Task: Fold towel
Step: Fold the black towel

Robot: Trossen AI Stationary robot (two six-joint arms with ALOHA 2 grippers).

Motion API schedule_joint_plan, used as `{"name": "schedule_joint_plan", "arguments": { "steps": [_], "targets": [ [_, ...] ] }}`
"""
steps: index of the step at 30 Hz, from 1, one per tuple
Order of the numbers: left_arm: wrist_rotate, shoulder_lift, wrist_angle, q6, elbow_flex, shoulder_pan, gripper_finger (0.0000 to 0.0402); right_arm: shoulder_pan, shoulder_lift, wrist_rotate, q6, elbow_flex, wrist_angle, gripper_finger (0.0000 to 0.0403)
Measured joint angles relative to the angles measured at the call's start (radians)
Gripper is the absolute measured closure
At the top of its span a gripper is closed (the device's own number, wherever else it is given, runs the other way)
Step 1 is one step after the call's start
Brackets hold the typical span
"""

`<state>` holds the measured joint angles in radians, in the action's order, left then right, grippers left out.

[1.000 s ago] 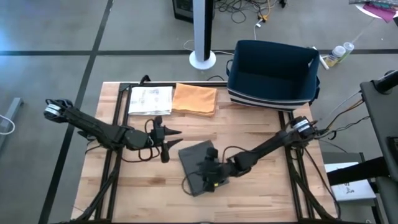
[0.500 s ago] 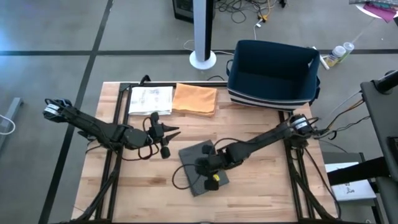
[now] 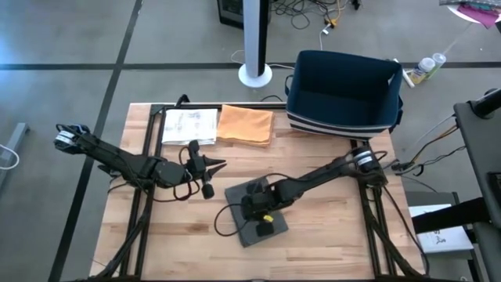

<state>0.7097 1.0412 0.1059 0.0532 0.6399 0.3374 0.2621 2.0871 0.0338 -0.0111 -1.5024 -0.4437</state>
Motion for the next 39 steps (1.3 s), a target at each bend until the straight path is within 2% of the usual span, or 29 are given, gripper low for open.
{"name": "schedule_joint_plan", "arguments": {
  "steps": [4,10,15,21,25,29,32,35,39],
  "targets": [
    [0.0,0.0,-0.01,0.0,0.0,0.0,0.0365,-0.024,0.029,-0.002,0.023,-0.001,-0.091,0.0403],
    [-0.001,-0.004,-0.057,-0.01,-0.001,0.0,0.0365,-0.032,0.001,-0.014,0.009,0.007,-0.396,0.0403],
    [-0.001,-0.004,-0.069,-0.044,-0.001,0.0,0.0363,-0.031,-0.039,0.001,-0.068,0.112,-0.514,0.0403],
    [-0.002,-0.004,-0.085,-0.044,-0.001,0.0,0.035,-0.012,-0.18,0.019,-0.241,0.337,-0.523,0.0403],
    [-0.002,-0.003,-0.095,-0.042,-0.001,0.0,0.0342,0.001,-0.339,0.012,-0.378,0.486,-0.513,0.0403],
    [-0.002,-0.002,-0.094,-0.041,-0.001,0.0,0.0336,-0.006,-0.503,-0.043,-0.503,0.626,-0.523,0.0403],
    [-0.002,-0.002,-0.095,-0.026,-0.001,0.0,0.0335,-0.012,-0.593,-0.064,-0.56,0.65,-0.507,0.0403],
    [-0.003,-0.003,-0.09,-0.02,0.0,0.0,0.0338,-0.011,-0.643,-0.114,-0.569,0.615,-0.488,0.0403],
    [-0.003,-0.003,-0.074,-0.018,0.0,0.0,0.0344,-0.013,-0.626,-0.236,-0.466,0.561,-0.337,0.0403]
  ]
}}
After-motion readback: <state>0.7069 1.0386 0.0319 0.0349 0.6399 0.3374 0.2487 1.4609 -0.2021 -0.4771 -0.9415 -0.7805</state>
